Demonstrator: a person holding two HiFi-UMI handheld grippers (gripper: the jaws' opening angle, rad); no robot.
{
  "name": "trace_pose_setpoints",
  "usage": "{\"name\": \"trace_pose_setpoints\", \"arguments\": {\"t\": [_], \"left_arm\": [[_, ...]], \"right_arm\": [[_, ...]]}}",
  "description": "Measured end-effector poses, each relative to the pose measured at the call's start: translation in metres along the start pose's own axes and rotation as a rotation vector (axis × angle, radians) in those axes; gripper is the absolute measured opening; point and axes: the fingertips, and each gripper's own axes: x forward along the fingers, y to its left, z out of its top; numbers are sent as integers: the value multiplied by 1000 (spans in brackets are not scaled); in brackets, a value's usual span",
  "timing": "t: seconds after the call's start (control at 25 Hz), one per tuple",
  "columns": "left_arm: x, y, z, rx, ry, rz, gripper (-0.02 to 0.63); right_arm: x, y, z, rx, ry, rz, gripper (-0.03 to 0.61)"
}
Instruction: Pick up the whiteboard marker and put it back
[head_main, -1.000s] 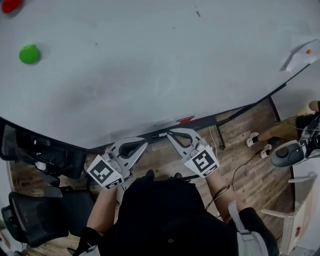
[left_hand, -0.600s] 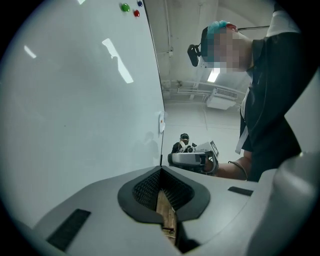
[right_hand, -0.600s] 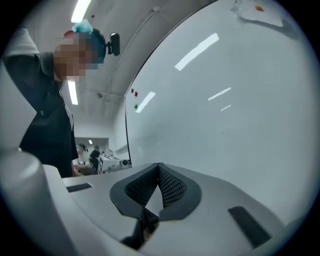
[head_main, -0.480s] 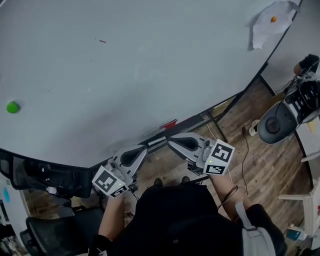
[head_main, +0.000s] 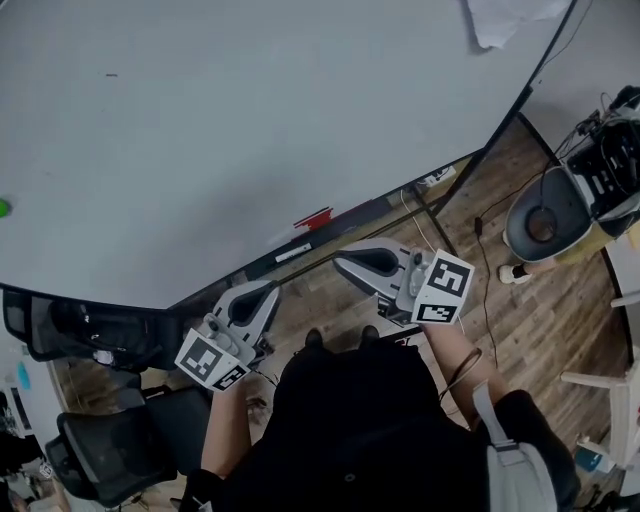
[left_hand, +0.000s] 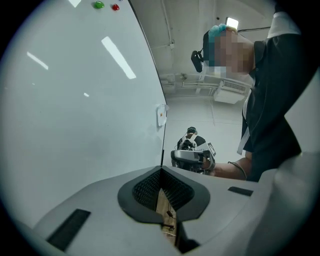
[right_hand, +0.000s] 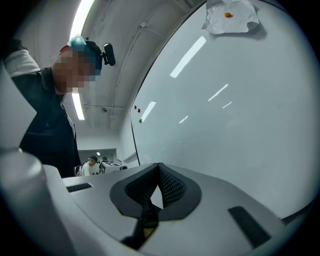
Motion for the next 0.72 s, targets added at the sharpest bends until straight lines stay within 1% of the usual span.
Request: {"name": "trace_pose_setpoints", "arguments": {"t": [0.16,0.32,0.52,0.72], "left_arm": [[14,-17,-5,12,11,10,12],[20,-25,2,45,4,49,12],[33,-43,-8,41,16,78,12],[29,-55,-13,40,52,111,12]], "right_arm": [[-26,4,-8,-1,23,26,18],[-52,9,-11,7,23,44,18],[-83,3,-19,25,30,56,18],[-92,4,-17,58,-3,80,18]]}}
